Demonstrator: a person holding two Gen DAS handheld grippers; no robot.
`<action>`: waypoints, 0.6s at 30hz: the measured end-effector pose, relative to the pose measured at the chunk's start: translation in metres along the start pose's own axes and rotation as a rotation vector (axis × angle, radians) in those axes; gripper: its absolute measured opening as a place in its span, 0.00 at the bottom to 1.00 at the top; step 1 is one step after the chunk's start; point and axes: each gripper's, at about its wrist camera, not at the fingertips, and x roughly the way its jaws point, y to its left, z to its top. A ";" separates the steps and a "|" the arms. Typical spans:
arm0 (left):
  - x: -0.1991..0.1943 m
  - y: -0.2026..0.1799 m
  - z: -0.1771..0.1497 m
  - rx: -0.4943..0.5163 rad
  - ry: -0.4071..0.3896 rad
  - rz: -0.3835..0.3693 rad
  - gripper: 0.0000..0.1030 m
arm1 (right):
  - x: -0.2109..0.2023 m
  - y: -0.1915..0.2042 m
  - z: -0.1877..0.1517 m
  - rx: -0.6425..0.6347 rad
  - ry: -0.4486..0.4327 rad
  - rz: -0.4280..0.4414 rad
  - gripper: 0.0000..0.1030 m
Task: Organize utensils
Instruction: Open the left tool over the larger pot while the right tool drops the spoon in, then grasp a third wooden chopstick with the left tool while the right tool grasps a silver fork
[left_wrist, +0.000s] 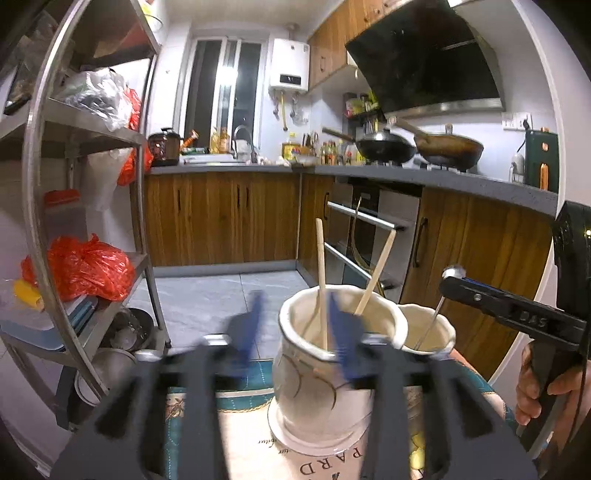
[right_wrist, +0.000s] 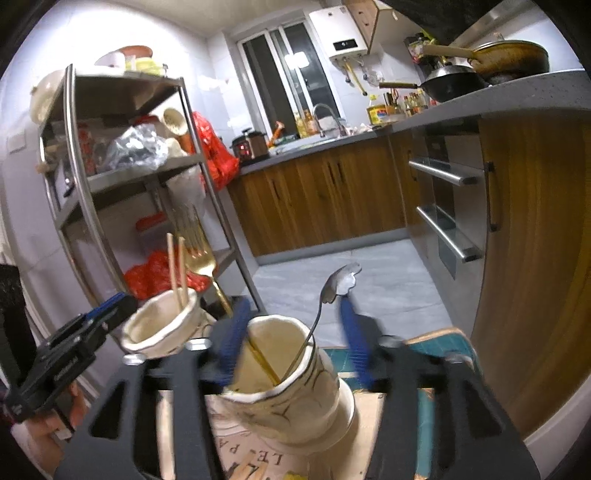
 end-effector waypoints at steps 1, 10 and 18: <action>-0.005 0.001 -0.001 -0.003 -0.009 -0.002 0.56 | -0.005 0.000 -0.001 0.003 -0.010 0.006 0.64; -0.048 0.000 -0.019 0.004 0.012 -0.031 0.95 | -0.051 0.000 -0.011 -0.015 -0.015 -0.032 0.92; -0.073 -0.011 -0.042 0.026 0.077 -0.075 0.95 | -0.076 0.001 -0.040 -0.072 0.095 -0.109 0.94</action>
